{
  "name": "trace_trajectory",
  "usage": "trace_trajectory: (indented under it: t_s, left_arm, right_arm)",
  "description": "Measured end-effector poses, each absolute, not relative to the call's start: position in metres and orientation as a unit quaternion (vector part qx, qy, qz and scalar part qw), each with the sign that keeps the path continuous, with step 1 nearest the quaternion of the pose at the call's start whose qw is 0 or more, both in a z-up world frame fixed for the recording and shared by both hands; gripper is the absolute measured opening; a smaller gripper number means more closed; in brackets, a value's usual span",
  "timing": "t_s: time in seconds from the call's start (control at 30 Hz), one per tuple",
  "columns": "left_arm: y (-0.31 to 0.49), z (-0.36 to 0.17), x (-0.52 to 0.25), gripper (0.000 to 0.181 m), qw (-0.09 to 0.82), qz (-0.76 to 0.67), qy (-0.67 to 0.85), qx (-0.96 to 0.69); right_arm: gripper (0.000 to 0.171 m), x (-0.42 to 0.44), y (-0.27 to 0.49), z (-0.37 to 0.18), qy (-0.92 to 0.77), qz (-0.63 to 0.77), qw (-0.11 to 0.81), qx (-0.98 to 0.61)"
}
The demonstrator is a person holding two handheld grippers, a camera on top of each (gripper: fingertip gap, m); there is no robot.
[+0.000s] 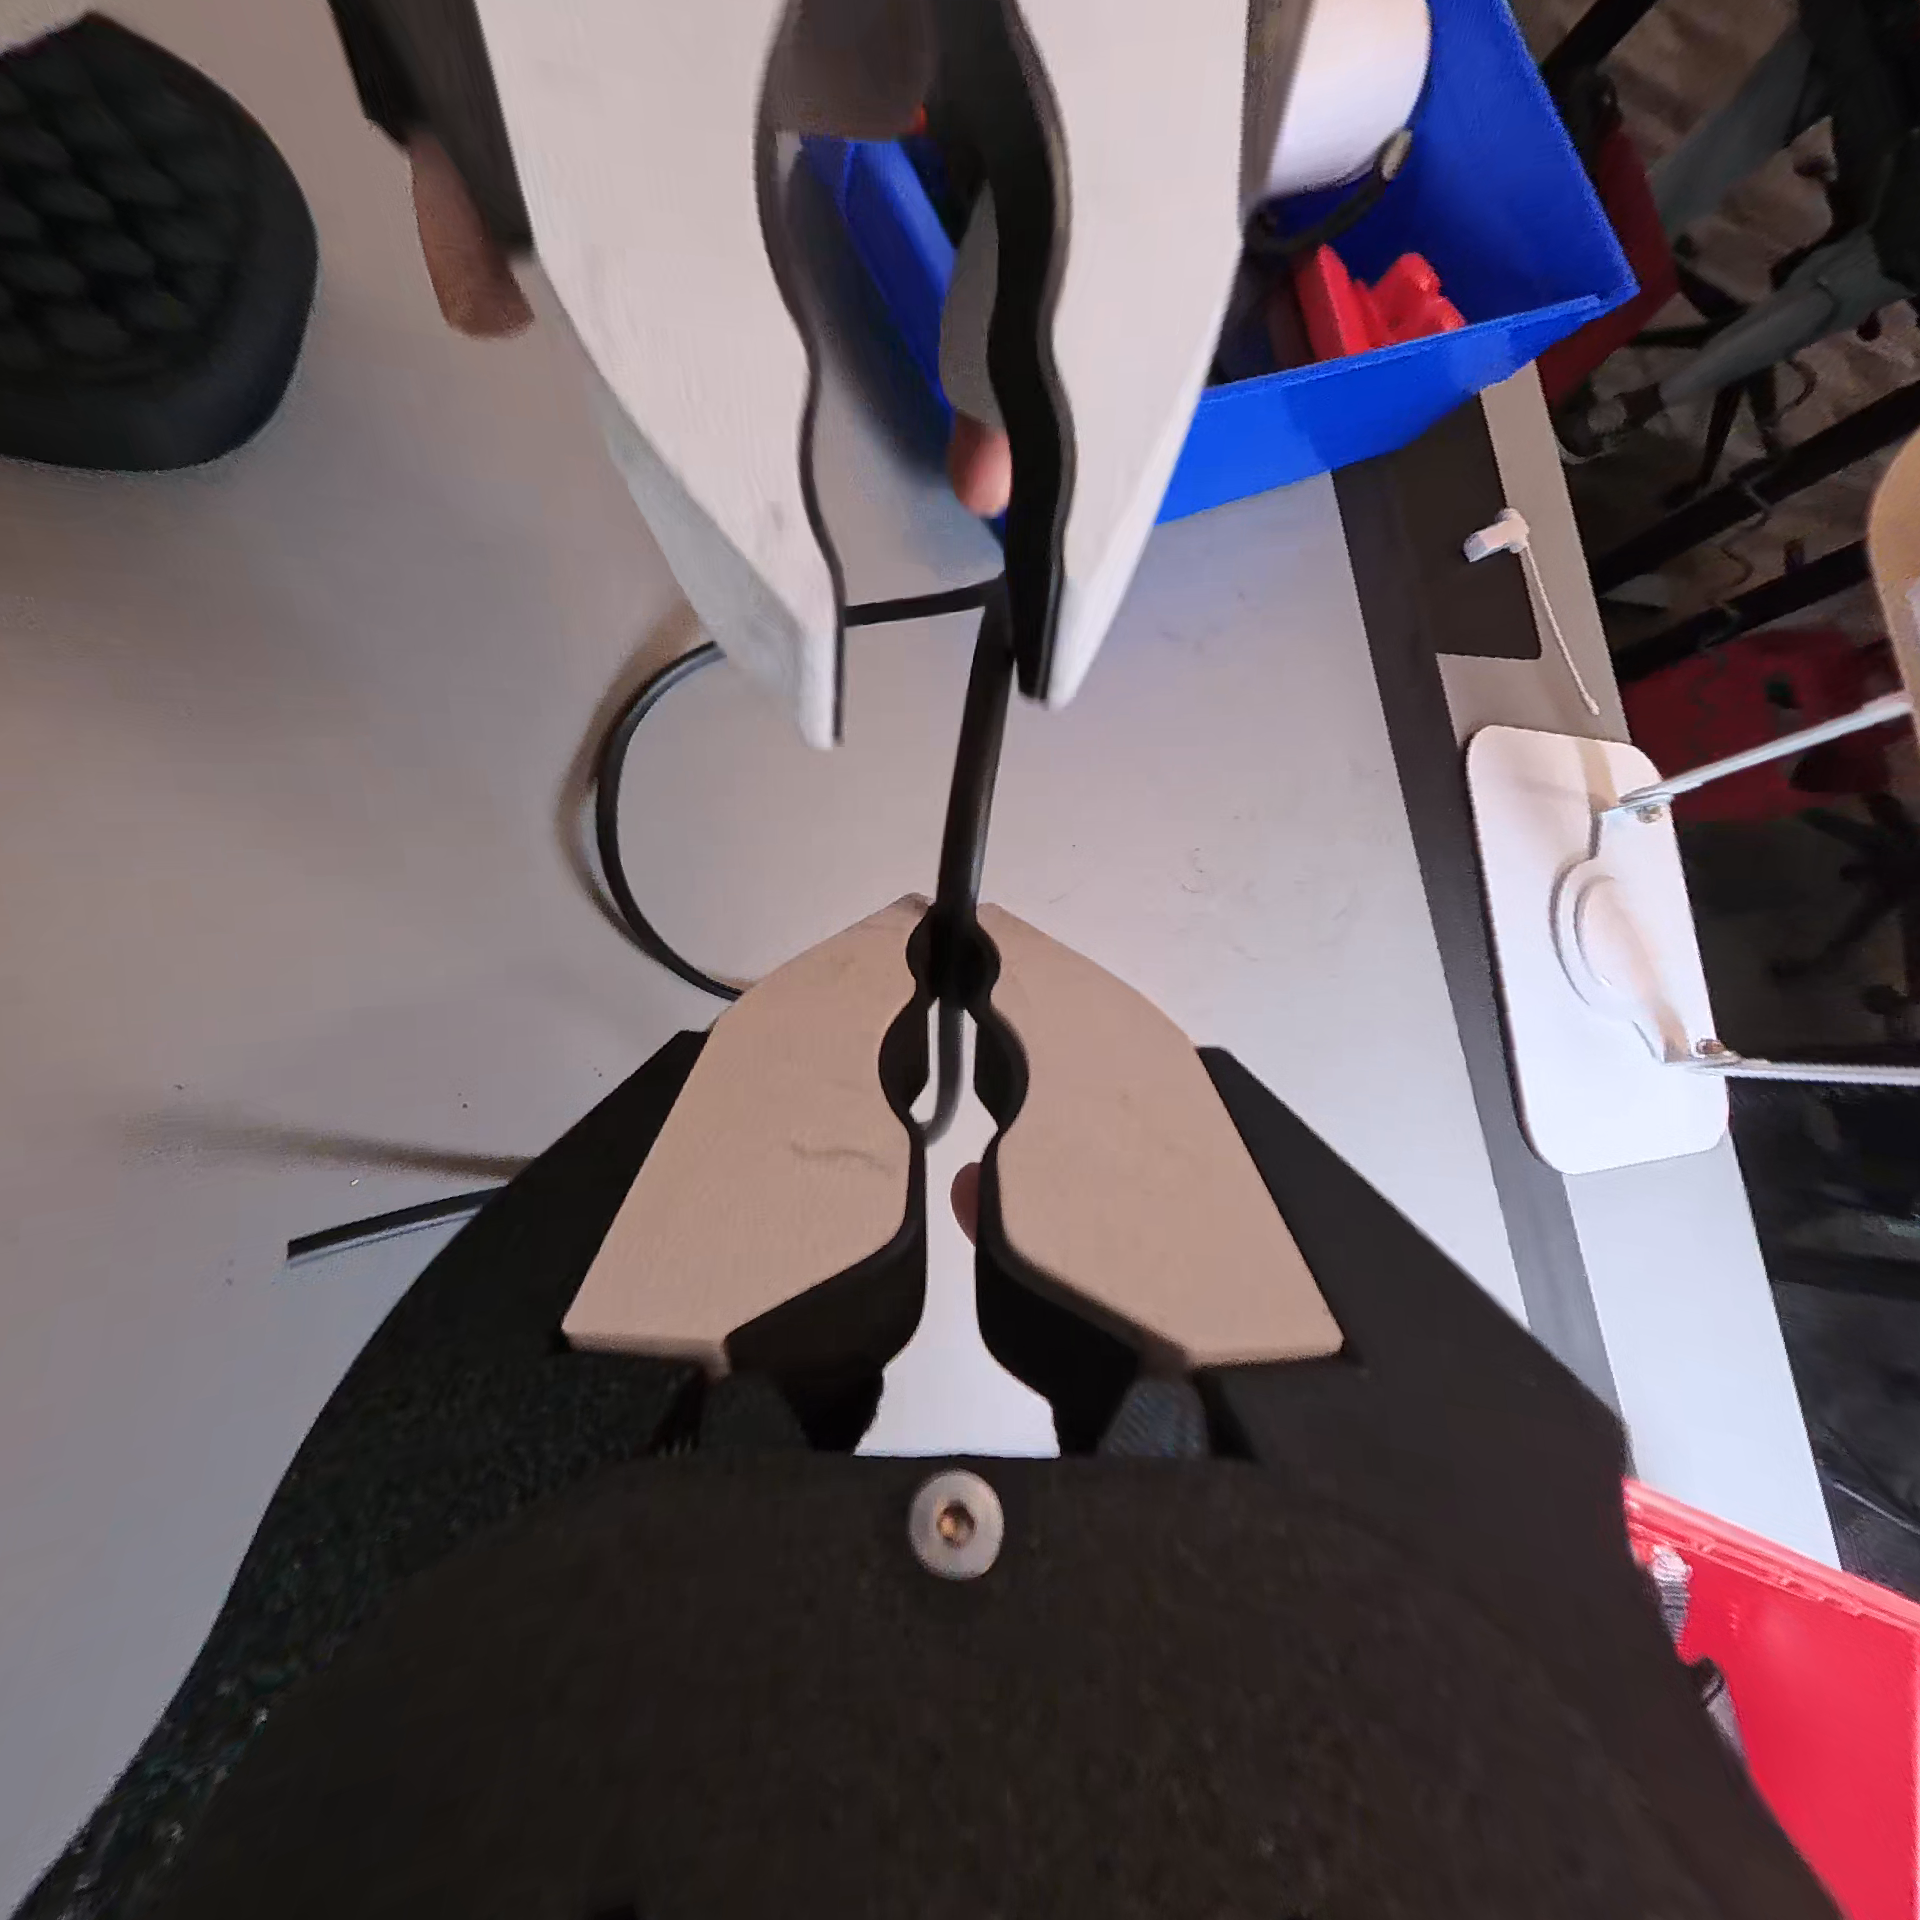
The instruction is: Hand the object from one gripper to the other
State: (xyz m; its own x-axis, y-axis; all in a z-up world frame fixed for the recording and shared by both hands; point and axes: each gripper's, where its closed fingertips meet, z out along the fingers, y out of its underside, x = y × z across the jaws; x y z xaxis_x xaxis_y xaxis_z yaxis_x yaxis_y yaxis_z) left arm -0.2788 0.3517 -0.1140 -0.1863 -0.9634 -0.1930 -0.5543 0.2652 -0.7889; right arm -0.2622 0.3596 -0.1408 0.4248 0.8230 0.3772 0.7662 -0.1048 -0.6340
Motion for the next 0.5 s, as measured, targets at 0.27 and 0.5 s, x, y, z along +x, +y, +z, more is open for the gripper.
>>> trace_trajectory:
  t_s: [0.27, 0.5]
  left_arm:
    - [0.358, -0.089, -0.289, 0.006, 0.381, -0.351, 0.684, -0.513]
    - [0.378, -0.102, -0.294, 0.034, 0.395, -0.285, 0.686, -0.541]
  right_arm:
    - [0.01, -0.259, 0.365, -0.111, -0.496, 0.092, 0.476, -0.721]
    - [0.004, -0.258, 0.368, -0.125, -0.51, 0.07, 0.449, -0.73]
